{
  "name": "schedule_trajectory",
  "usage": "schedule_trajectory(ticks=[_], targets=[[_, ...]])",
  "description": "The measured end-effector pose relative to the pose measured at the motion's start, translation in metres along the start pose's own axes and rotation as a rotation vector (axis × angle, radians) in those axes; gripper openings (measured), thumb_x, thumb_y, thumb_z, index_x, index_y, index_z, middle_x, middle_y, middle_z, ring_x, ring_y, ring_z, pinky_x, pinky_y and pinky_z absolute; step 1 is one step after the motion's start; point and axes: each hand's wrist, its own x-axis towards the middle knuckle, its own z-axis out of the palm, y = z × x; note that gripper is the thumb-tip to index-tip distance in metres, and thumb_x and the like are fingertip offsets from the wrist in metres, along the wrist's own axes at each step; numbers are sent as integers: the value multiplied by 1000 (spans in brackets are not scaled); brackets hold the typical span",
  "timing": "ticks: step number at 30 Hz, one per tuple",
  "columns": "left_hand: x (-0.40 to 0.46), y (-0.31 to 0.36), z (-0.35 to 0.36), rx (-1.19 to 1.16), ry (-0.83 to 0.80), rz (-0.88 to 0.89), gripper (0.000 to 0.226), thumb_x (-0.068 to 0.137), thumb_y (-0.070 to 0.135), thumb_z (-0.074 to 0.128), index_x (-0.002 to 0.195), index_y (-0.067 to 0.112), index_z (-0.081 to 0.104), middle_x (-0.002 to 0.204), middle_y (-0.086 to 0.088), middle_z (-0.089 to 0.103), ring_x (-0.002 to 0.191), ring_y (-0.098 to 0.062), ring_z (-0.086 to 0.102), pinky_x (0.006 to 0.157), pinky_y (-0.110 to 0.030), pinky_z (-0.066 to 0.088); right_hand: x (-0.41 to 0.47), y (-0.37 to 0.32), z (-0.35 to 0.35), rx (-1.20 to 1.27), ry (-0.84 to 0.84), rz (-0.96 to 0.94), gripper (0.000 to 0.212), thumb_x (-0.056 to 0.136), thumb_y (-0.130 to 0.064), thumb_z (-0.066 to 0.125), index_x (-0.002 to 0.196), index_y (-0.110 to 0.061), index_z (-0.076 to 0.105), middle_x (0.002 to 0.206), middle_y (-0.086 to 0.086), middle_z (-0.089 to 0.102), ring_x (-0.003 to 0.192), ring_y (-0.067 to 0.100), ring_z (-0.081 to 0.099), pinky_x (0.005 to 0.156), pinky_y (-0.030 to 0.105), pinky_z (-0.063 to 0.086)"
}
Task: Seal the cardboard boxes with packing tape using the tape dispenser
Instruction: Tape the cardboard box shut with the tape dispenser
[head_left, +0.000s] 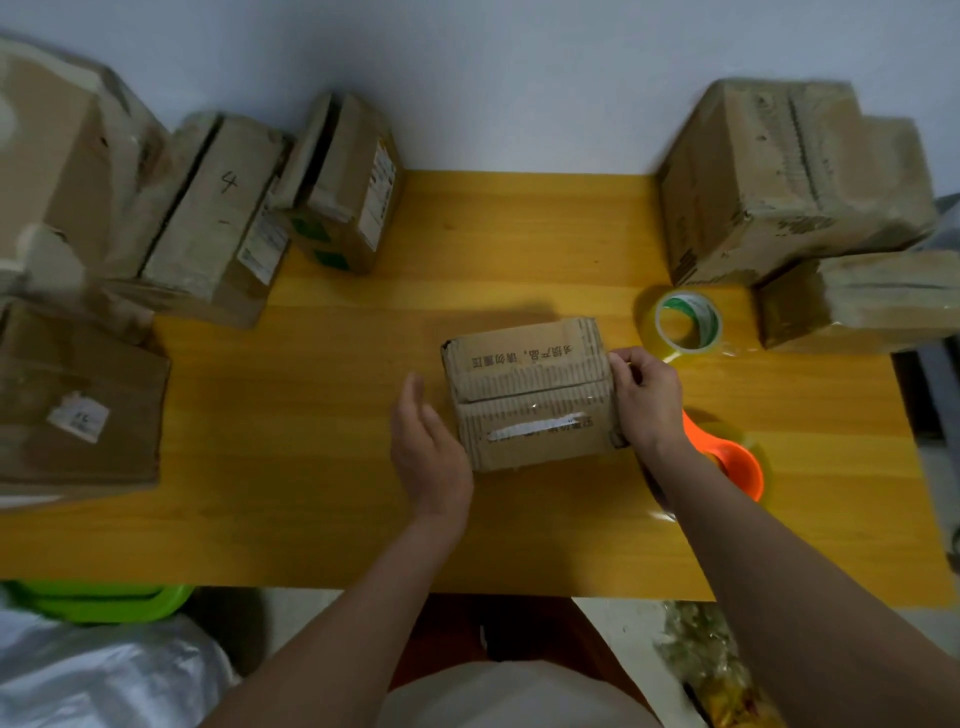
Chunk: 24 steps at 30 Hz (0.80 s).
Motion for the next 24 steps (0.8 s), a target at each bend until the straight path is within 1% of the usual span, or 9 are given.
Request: schedule_trajectory(ticks=[2, 5, 9, 13, 15, 17, 20, 22, 24], targets=[[-12, 3, 5, 9, -205, 63, 48, 106, 19, 29, 153, 16, 20, 151, -2, 36, 135, -15, 37, 109, -34, 38, -2, -2, 0, 2, 1, 19, 19, 97, -18, 53, 91, -9, 69, 85, 4, 66, 83, 22, 60, 74, 39, 47], [-10, 1, 14, 30, -386, -36, 55, 106, 27, 26, 155, 20, 3, 153, -2, 32, 133, -19, 39, 106, -38, 41, -3, -7, 1, 27, -21, 62, 22, 98, -17, 50, 96, -8, 71, 87, 4, 66, 88, 23, 61, 75, 36, 48], [-3, -3, 14, 28, -491, -71, 60, 104, 33, 31, 155, 25, 0, 154, -2, 30, 136, -21, 36, 108, -45, 39, -4, -11, 1, 148, -146, 192, 26, 99, -17, 48, 112, -5, 68, 103, 8, 67, 95, 22, 61, 73, 30, 51], [9, 3, 4, 4, -578, -113, 61, 100, 50, 32, 153, 25, 16, 145, -1, 41, 129, -20, 44, 103, -39, 42, 1, -2, -4, 33, -121, 391, 33, 93, -12, 56, 124, -4, 60, 113, 19, 65, 102, 34, 62, 81, 44, 53], [17, 5, 0, 74, -562, -144, 75, 94, 67, 21, 154, 23, 14, 157, -4, 27, 141, -23, 30, 113, -44, 31, -2, -6, -8, -73, 98, 300, 28, 96, -9, 46, 119, -3, 62, 109, 21, 66, 100, 36, 61, 86, 47, 50], [18, 10, -1, 109, -531, -127, 70, 98, 61, 16, 156, 24, 0, 162, -1, 10, 148, -23, 13, 119, -46, 17, -14, -19, -10, -90, 248, 103, 29, 99, -11, 41, 118, -3, 62, 106, 18, 67, 100, 33, 61, 88, 44, 49], [15, 19, 7, -13, -533, -142, 60, 103, 48, 17, 155, 27, -4, 156, -5, 26, 134, -20, 35, 103, -36, 39, -38, -33, 4, -160, 123, -81, 34, 101, -16, 41, 130, -5, 56, 120, 17, 65, 112, 31, 58, 92, 36, 43], [15, 23, 13, -61, -516, -201, 55, 106, 39, 17, 155, 26, -4, 152, -6, 31, 122, -17, 41, 88, -23, 35, -42, -33, 11, -217, 53, -73, 36, 102, -19, 39, 133, -7, 54, 121, 19, 64, 112, 36, 57, 90, 39, 44], [16, 22, 16, -83, -510, -251, 53, 106, 36, 16, 155, 27, -1, 154, -6, 30, 130, -22, 39, 88, -23, 28, -37, -31, 13, -253, 35, -36, 35, 103, -21, 36, 130, -8, 55, 116, 20, 65, 109, 37, 58, 85, 41, 45]])
